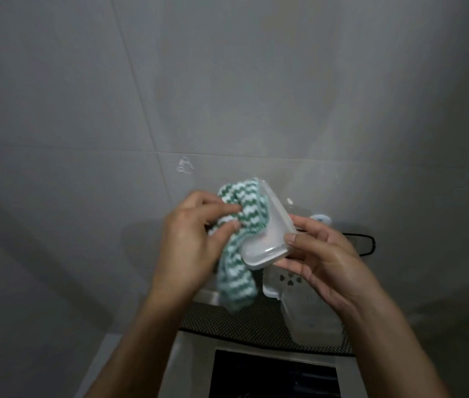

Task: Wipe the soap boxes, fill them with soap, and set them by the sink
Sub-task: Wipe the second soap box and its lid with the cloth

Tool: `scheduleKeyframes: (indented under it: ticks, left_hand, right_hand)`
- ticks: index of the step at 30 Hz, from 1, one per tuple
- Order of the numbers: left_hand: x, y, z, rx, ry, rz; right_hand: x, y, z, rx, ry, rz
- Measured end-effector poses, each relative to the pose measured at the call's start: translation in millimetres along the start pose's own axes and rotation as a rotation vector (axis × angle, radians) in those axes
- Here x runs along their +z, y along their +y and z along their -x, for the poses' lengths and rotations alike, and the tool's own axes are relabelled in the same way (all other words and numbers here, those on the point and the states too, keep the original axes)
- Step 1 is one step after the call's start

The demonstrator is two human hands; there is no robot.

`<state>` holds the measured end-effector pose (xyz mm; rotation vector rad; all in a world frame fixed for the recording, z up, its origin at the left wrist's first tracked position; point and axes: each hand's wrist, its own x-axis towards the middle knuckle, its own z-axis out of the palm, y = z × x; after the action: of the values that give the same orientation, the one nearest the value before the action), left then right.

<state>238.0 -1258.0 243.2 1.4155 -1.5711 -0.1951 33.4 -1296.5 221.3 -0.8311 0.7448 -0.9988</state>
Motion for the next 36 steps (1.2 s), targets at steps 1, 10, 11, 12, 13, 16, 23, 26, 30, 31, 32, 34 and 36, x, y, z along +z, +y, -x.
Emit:
scheduleKeyframes:
  ticks: [1,10,11,12,13,16,23,26,30,31,32,34,36]
  left_hand:
    - [-5,-4,-11,-0.007,0.014,-0.045]
    - [-11,6,-50,0.210,-0.299,-0.170]
    - [-8,9,-51,0.239,-0.336,-0.176]
    - [-5,12,-53,0.257,-0.379,-0.192]
    - [-4,14,-56,0.264,-0.424,-0.209]
    - [-3,13,-66,0.207,-0.467,-0.187]
    - [3,-15,-38,-0.168,-0.113,0.121]
    - [15,-14,-13,-0.218,0.042,0.168]
    - [27,-1,13,-0.283,0.120,0.404]
    - [30,4,18,-0.301,0.118,0.462]
    - [34,9,24,-0.315,0.111,0.515]
    - [39,17,33,-0.331,0.101,0.602]
    - [41,21,37,-0.349,0.097,0.677]
  right_hand:
    - [1,1,1,0.003,-0.014,0.014]
    - [1,1,1,0.035,-0.082,0.060]
    - [0,1,2,0.040,-0.082,0.070]
    - [-1,2,2,0.045,-0.081,0.077]
    - [-2,2,3,0.050,-0.079,0.080]
    - [-6,1,5,0.050,-0.075,0.062]
    - [-13,-1,9,0.006,-0.027,-0.013]
    - [-11,1,9,-0.036,0.012,-0.044]
    - [-1,7,7,-0.093,0.053,-0.069]
    - [1,8,7,-0.109,0.062,-0.082]
    - [2,8,6,-0.125,0.068,-0.096]
    - [5,8,7,-0.150,0.070,-0.109]
    - [7,9,9,-0.158,0.056,-0.097]
